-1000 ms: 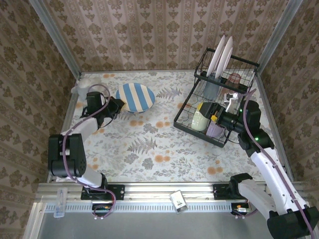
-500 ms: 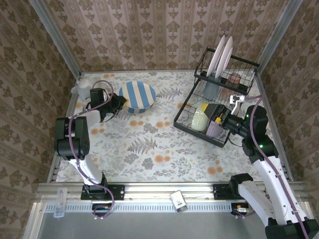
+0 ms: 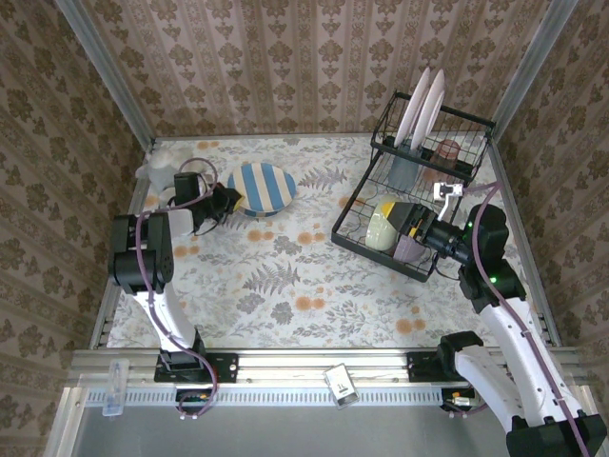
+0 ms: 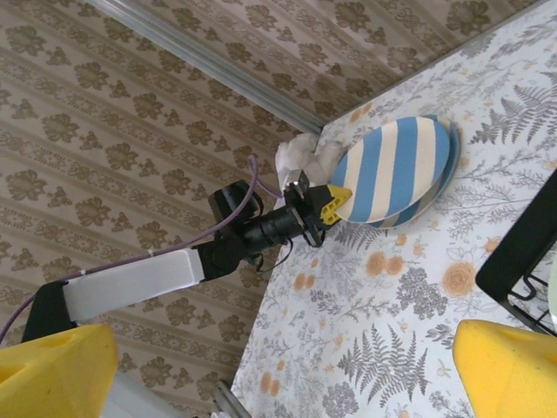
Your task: Unload the mixed dishes from the dish rack
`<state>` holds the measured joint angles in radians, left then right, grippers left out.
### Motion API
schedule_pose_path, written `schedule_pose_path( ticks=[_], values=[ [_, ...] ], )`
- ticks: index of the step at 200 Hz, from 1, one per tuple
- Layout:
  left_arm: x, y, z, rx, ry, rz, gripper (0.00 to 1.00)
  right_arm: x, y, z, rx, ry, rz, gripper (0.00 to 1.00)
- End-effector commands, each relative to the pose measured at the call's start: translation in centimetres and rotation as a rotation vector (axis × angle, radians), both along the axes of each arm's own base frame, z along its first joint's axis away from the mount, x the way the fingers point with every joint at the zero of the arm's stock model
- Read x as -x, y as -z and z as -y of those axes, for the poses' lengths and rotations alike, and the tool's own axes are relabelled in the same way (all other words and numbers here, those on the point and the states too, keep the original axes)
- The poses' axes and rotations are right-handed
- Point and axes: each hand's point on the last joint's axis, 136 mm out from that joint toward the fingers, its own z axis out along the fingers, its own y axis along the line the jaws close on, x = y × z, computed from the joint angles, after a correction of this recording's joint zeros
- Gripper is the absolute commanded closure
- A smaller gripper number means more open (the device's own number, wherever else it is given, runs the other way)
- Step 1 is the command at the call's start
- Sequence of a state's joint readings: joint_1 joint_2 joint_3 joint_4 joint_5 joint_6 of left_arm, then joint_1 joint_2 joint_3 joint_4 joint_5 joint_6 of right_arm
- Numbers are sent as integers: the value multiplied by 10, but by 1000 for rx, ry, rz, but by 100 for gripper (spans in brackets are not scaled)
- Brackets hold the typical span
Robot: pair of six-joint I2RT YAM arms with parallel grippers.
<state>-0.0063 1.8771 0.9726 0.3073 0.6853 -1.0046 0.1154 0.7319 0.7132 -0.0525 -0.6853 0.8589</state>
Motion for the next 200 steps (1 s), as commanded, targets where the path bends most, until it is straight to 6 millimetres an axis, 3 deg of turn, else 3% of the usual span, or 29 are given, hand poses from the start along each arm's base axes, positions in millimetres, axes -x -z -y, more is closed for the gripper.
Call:
schedule_pose_path(
  ticks=[1,64,162,200],
  values=[
    [-19,-21,-1,-2,26,107,100,5,-8,-3,1,-35,57,0],
    [-22,-10,-3,-4,16,80,93,9,-7,-4,-12,-45,67,0],
    [-17,-16,-8,-72,13,42,52,8,-2,-4,-11,-38,52,0],
    [-11,-11,-16,-151,12,-20,44,9,0,-3,-5,-38,44,0]
  ],
)
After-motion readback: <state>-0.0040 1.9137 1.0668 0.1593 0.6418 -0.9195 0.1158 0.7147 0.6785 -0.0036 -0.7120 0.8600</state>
